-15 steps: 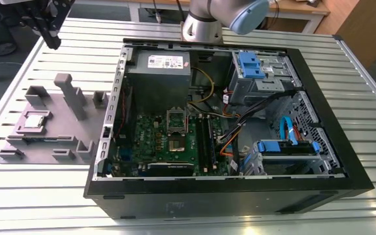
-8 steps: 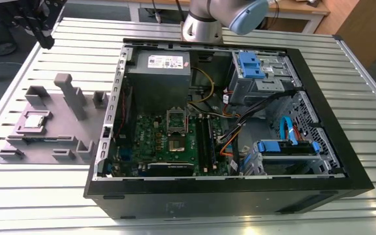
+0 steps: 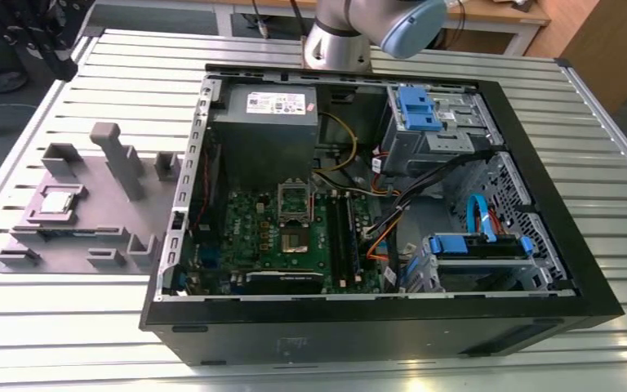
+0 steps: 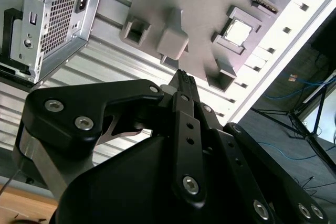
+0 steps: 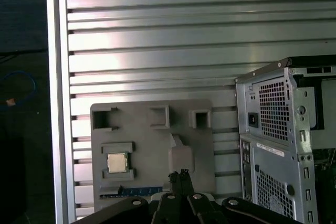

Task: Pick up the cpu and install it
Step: 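Reach for the cpu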

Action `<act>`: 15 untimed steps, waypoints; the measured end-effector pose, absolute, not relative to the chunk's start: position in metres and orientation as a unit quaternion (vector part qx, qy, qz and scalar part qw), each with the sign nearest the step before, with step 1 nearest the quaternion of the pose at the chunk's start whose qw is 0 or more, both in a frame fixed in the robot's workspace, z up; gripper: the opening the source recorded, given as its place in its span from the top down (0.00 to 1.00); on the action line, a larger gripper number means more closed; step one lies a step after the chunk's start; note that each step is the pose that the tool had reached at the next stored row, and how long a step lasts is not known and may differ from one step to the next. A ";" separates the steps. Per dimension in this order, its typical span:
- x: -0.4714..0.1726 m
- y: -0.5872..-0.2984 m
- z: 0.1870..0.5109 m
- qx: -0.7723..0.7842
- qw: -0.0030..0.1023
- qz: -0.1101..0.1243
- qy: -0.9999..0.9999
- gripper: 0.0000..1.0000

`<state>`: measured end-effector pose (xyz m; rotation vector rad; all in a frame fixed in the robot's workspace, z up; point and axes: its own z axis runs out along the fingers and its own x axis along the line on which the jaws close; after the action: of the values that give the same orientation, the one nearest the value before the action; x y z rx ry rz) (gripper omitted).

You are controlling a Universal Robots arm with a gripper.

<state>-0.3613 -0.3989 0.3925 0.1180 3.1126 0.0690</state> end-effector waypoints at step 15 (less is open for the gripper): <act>-0.389 -0.399 0.392 0.038 0.013 0.022 0.999 0.89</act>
<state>-0.3894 -0.3989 0.3918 0.1179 3.1124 0.0691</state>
